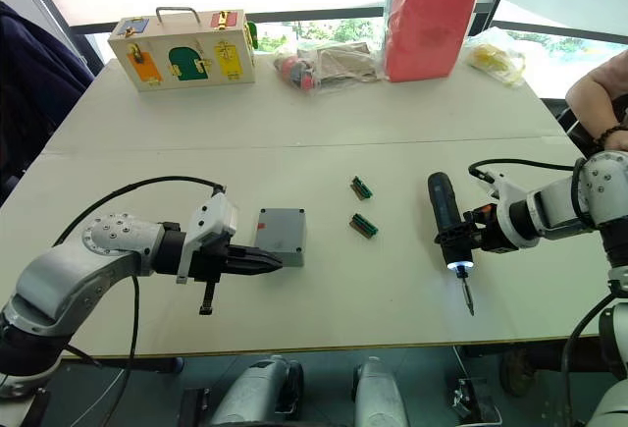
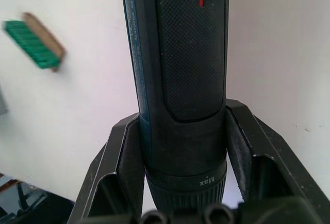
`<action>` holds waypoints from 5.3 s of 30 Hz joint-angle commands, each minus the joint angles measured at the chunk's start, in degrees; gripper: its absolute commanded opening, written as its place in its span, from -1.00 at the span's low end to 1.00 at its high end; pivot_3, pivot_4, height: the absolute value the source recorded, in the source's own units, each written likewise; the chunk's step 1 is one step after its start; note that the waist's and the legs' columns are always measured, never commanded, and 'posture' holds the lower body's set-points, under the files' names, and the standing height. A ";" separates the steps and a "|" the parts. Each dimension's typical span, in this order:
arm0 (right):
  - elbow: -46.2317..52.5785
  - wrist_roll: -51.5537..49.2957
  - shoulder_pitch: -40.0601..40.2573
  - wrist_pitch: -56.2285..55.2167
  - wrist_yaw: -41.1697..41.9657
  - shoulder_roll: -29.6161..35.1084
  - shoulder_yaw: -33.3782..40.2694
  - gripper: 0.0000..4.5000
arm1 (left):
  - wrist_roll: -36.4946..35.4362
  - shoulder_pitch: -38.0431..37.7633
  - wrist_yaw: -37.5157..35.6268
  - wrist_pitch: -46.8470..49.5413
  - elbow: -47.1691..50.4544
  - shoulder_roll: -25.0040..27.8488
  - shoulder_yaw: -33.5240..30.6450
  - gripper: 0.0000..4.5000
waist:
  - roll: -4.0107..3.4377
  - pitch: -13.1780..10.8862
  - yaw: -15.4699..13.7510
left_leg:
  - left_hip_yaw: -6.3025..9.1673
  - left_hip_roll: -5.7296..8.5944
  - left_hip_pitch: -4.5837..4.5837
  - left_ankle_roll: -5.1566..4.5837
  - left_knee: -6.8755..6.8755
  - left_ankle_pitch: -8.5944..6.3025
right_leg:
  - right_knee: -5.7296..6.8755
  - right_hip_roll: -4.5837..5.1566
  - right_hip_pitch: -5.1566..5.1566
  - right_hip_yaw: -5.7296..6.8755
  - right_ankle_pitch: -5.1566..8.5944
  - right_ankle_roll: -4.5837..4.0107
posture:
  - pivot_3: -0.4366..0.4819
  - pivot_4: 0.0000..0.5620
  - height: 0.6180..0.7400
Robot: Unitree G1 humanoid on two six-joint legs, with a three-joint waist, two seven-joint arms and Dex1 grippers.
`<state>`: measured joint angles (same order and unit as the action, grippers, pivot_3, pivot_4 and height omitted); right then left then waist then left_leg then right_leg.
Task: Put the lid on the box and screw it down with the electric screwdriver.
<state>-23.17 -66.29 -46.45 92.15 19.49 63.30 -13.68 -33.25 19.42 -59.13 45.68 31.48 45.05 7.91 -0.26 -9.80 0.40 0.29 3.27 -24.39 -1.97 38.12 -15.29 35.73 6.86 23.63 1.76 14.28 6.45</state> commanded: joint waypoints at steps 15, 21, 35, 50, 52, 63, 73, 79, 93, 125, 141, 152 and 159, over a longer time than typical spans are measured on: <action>6.16 14.74 -5.81 -2.96 5.65 -3.30 3.03 0.99 | -2.11 -0.61 2.56 -0.20 -3.82 2.55 -7.85 -1.00 | 0.05 -0.03 0.02 | 0.01 0.01 0.05 0.00 0.10 0.00 | 0.01 -0.06 -0.08 0.03 -0.07 0.09 | -0.05 -0.47 1.00; 18.96 20.97 -9.44 -13.72 16.17 1.58 2.37 0.99 | -4.55 0.27 3.21 1.38 -10.50 4.06 -15.67 -1.00 | -0.05 -0.16 0.22 | 0.00 0.02 -0.01 0.00 0.06 0.00 | 0.21 -0.09 0.13 0.08 -0.08 0.20 | -0.05 -0.47 1.00; 52.55 29.41 14.59 -39.33 24.66 -11.47 -1.73 0.99 | 7.08 -0.10 8.80 -5.92 -17.73 -3.75 -3.75 -1.00 | 0.20 -0.23 -1.17 | 0.02 0.06 -0.02 0.08 0.17 0.04 | 0.32 -0.04 0.13 -0.01 -0.17 0.25 | -0.05 -0.47 1.00; 52.10 34.12 15.43 -33.59 25.31 -21.52 -10.87 0.99 | 13.49 5.82 5.59 -11.97 -24.83 -8.37 3.79 -1.00 | 0.23 -0.22 -1.28 | 0.15 0.07 -0.01 0.27 0.09 0.15 | 0.33 -0.06 0.17 0.02 -0.21 0.16 | -0.05 -0.47 1.00; 52.71 32.38 15.05 -31.82 25.31 -23.29 -9.87 0.99 | 14.65 8.04 4.46 -13.70 -27.99 -9.51 4.79 -1.00 | 0.23 -0.22 -1.24 | 0.16 0.09 -0.02 0.27 0.10 0.15 | 0.32 -0.06 0.16 0.05 -0.22 0.16 | -0.05 -0.47 1.00; 56.12 29.01 14.76 -26.88 26.82 -18.63 -0.92 0.99 | 19.98 10.81 2.04 -20.73 -37.59 -8.19 3.04 -1.00 | 0.24 -0.22 -1.05 | 0.14 0.09 -0.02 0.25 0.10 0.15 | 0.37 -0.11 0.22 0.09 -0.22 0.17 | -0.05 -0.47 1.00; 36.84 46.90 8.83 -50.32 32.25 -20.31 -9.89 0.99 | 12.05 -3.58 2.75 -7.74 -15.04 -4.10 -0.46 -1.00 | 0.24 -0.22 -0.86 | 0.09 0.07 -0.02 0.25 0.08 0.15 | 0.38 -0.08 0.24 0.03 -0.21 0.18 | -0.05 -0.47 1.00; 35.95 48.78 8.96 -53.64 38.88 -21.98 -12.88 0.99 | 12.32 -2.69 7.39 -5.64 -13.69 -8.24 0.53 -1.00 | 0.25 -0.22 -1.09 | 0.10 0.11 -0.01 0.28 0.13 0.17 | 0.39 -0.10 0.17 0.05 -0.21 0.18 | -0.05 -0.47 1.00; 46.88 47.11 14.22 -43.81 37.37 -22.53 -9.10 0.99 | 14.03 1.11 8.69 -8.66 -18.96 -10.20 0.66 -1.00 | 0.25 -0.22 -1.11 | 0.12 0.08 0.00 0.42 0.12 0.25 | 0.40 -0.12 0.19 0.05 -0.21 0.18 | -0.05 -0.47 1.00; 8.51 54.06 5.89 -58.67 22.83 -31.49 6.93 0.43 | -2.50 10.76 4.34 3.79 -12.59 -2.69 -9.21 -1.00 | 0.27 -0.22 -0.39 | 0.02 0.09 0.03 0.63 0.08 0.39 | 0.40 -0.16 0.18 0.01 -0.21 0.18 | -0.05 -0.47 1.00; 6.55 54.58 5.59 -59.06 22.55 -33.60 8.20 -0.16 | -3.22 9.00 6.14 4.55 -11.13 -2.75 -8.89 -1.00 | 0.27 -0.22 0.26 | 0.06 0.07 0.03 0.65 0.07 0.40 | 0.41 -0.20 0.19 -0.01 -0.21 0.19 | -0.05 -0.47 1.00; 6.45 54.68 5.88 -58.96 22.89 -34.06 8.14 -0.96 | -2.96 9.11 5.92 4.13 -11.81 -2.80 -8.63 -1.00 | 0.27 -0.22 0.26 | 0.06 0.07 0.03 0.65 0.07 0.40 | 0.41 -0.20 0.19 -0.02 -0.21 0.19 | -0.05 -0.47 1.00; 7.17 54.40 6.11 -58.53 22.66 -34.20 8.61 -0.96 | -2.69 8.68 5.87 3.86 -12.03 -2.67 -8.65 -1.00 | 0.27 -0.22 0.25 | 0.05 0.07 0.03 0.65 0.07 0.40 | 0.41 -0.20 0.19 -0.02 -0.21 0.19 | -0.05 -0.47 1.00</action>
<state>-18.44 -11.48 -40.49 33.54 42.07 29.19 -6.55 -35.66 27.88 -52.94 50.63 18.86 42.16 -0.57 0.01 -10.02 0.65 0.35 3.34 -24.36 -1.32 38.19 -14.90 36.14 6.66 23.82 1.74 14.07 6.64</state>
